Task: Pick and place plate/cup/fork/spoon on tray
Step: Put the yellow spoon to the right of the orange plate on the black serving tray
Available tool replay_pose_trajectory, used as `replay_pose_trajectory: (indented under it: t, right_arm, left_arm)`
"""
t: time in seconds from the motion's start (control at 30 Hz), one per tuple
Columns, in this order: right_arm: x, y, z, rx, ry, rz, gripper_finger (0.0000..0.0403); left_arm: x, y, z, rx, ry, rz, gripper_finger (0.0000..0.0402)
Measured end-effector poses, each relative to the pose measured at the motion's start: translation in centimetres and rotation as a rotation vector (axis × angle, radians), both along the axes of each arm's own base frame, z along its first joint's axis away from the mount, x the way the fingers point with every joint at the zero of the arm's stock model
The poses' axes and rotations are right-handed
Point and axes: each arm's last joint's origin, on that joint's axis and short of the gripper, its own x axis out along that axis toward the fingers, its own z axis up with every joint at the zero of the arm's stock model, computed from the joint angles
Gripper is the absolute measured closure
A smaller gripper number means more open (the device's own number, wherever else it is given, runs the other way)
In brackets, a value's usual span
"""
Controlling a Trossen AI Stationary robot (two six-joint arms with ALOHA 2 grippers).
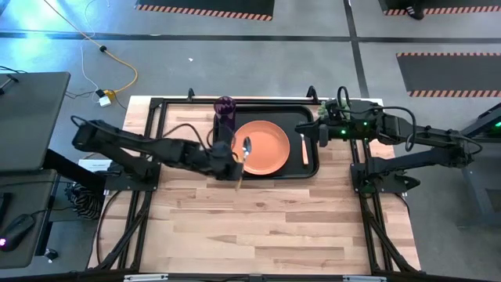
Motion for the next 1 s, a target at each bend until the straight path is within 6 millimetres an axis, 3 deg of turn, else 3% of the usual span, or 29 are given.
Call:
replay_pose_trajectory:
  t: [0.33,0.73,1.0]
  right_arm:
    - [-0.3,-0.3,-0.7,0.073,0.058,-0.138,0.0268]
    - [-0.4,-0.4,-2.1,0.183,0.176,-0.208,0.0268]
    - [0.7,-0.5,-3.3,0.231,0.259,-0.231,0.0268]
  left_arm:
    - [3.7,-4.4,-1.1,0.031,0.047,-0.125,0.0358]
    - [4.9,-7.7,-4.1,0.05,0.118,-0.215,0.0352]
    - [5.9,-9.5,-6.3,0.003,0.116,-0.189,0.0351]
